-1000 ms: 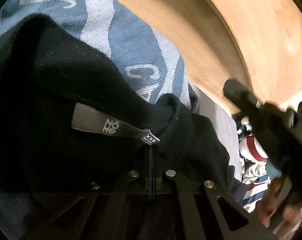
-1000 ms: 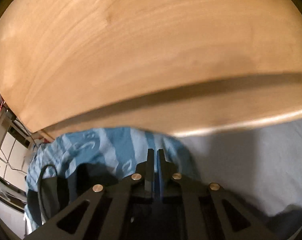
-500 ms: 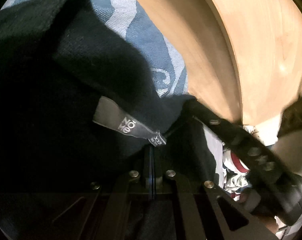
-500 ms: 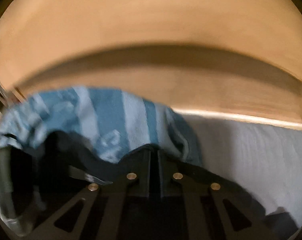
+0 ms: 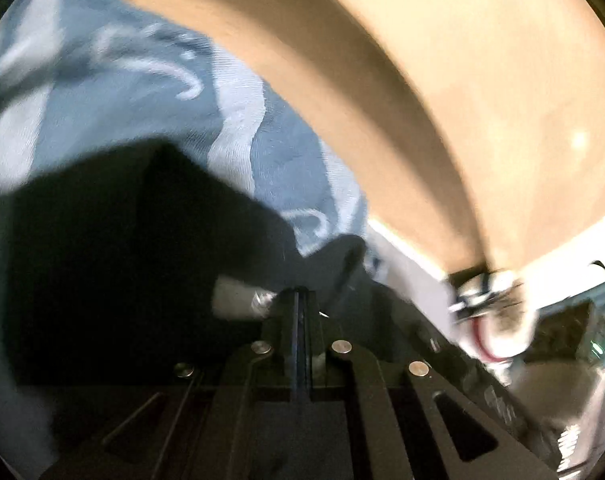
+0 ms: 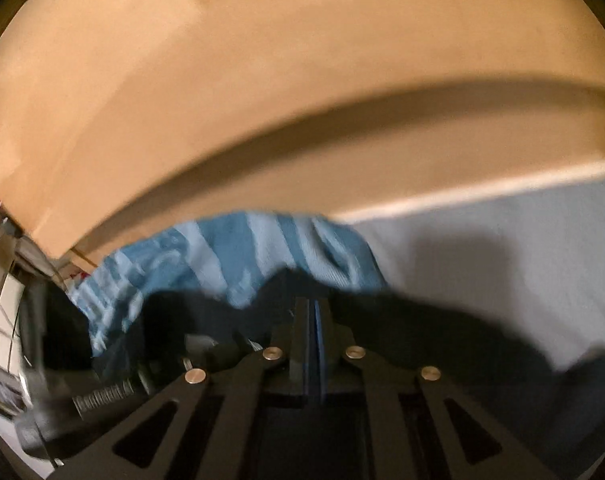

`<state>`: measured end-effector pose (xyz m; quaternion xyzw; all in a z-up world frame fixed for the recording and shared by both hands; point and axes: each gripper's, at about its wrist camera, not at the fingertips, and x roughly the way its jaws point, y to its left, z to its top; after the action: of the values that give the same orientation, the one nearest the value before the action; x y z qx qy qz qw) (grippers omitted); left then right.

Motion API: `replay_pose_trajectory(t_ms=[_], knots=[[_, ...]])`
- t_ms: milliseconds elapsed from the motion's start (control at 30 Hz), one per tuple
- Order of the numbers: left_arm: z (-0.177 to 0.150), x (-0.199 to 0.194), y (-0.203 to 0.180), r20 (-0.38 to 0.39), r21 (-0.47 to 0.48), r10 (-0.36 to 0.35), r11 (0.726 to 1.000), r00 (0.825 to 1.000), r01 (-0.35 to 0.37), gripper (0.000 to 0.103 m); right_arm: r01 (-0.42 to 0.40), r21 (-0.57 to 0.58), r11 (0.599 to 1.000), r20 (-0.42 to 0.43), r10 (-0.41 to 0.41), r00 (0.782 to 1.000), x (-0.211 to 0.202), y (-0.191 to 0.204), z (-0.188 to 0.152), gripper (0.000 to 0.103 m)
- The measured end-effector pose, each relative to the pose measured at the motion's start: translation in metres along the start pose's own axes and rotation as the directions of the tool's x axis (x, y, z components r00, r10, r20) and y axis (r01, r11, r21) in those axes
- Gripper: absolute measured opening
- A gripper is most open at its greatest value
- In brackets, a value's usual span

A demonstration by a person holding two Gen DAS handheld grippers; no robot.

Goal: Fold clothes

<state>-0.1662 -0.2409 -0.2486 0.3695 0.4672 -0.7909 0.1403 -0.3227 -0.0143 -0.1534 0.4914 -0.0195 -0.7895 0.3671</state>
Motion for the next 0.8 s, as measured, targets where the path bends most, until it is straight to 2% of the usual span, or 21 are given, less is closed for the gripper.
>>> replay_pose_trajectory(t_ms=[67, 100, 167, 200, 233, 300, 333, 433, 467, 533, 600, 667, 700, 733, 800], knots=[[0.012, 0.015, 0.001, -0.034, 0.008, 0.061, 0.998, 0.998, -0.061, 0.002, -0.024, 0.044, 0.999, -0.013, 0.025, 1.0, 0.017, 0.002, -0.008, 0.009], [0.016, 0.013, 0.004, -0.013, -0.021, 0.058, 0.998, 0.998, -0.058, 0.002, -0.026, 0.059, 0.998, -0.016, 0.027, 1.0, 0.018, 0.0, -0.012, 0.01], [0.018, -0.008, 0.008, 0.13, -0.072, 0.078, 0.995, 0.988, -0.069, 0.002, -0.022, 0.049, 0.999, -0.03, 0.024, 0.999, 0.014, -0.003, -0.017, 0.016], [0.017, -0.021, 0.009, 0.202, -0.078, 0.107, 0.993, 0.973, -0.093, 0.002, -0.015, 0.04, 0.999, -0.038, 0.017, 0.999, 0.011, -0.005, -0.019, 0.017], [0.016, -0.03, 0.011, 0.236, -0.08, 0.111, 0.992, 0.965, -0.094, 0.002, -0.008, 0.033, 0.999, -0.043, 0.009, 0.999, 0.012, -0.003, -0.021, 0.019], [0.014, -0.032, 0.015, 0.162, -0.081, 0.002, 0.997, 0.987, 0.012, 0.002, 0.011, 0.031, 0.999, -0.041, -0.009, 0.999, 0.031, 0.017, -0.029, 0.021], [0.012, -0.033, 0.015, 0.13, -0.075, -0.041, 0.996, 0.991, 0.051, 0.002, 0.01, 0.041, 0.999, -0.033, -0.009, 0.999, 0.03, 0.019, -0.032, 0.025], [-0.002, -0.033, 0.003, 0.07, -0.006, -0.079, 0.997, 0.994, 0.08, 0.002, 0.0, 0.086, 0.996, -0.001, 0.0, 1.0, 0.015, 0.014, -0.041, 0.029], [-0.004, -0.03, 0.001, 0.062, 0.011, -0.064, 0.998, 0.996, 0.063, 0.002, -0.004, 0.115, 0.993, 0.012, 0.003, 1.0, 0.006, 0.008, -0.045, 0.029], [0.001, -0.026, 0.004, 0.113, 0.01, 0.082, 0.996, 0.99, -0.084, 0.002, -0.031, 0.21, 0.977, 0.049, 0.021, 0.999, -0.007, -0.006, -0.059, 0.031], [0.003, -0.033, 0.012, 0.127, -0.057, 0.053, 0.997, 0.991, -0.046, 0.002, -0.066, 0.313, 0.948, 0.105, 0.035, 0.994, -0.03, -0.029, -0.076, 0.031], [0.005, -0.04, 0.019, 0.142, -0.125, 0.024, 0.992, 0.99, -0.007, 0.002, -0.06, 0.407, 0.912, 0.164, -0.008, 0.986, -0.052, -0.051, -0.093, 0.04], [0.003, -0.044, 0.018, 0.14, -0.129, -0.013, 0.991, 0.99, 0.031, 0.002, -0.034, 0.448, 0.893, 0.186, -0.056, 0.981, -0.068, -0.064, -0.1, 0.042], [-0.007, -0.05, 0.006, 0.114, -0.073, -0.09, 0.992, 0.989, 0.098, 0.002, -0.009, 0.489, 0.872, 0.206, -0.105, 0.973, -0.084, -0.077, -0.107, 0.048], [-0.03, -0.05, -0.027, 0.03, 0.055, -0.169, 0.984, 0.985, 0.167, 0.002, 0.038, 0.577, 0.816, 0.235, -0.211, 0.949, -0.117, -0.105, -0.122, 0.055]])
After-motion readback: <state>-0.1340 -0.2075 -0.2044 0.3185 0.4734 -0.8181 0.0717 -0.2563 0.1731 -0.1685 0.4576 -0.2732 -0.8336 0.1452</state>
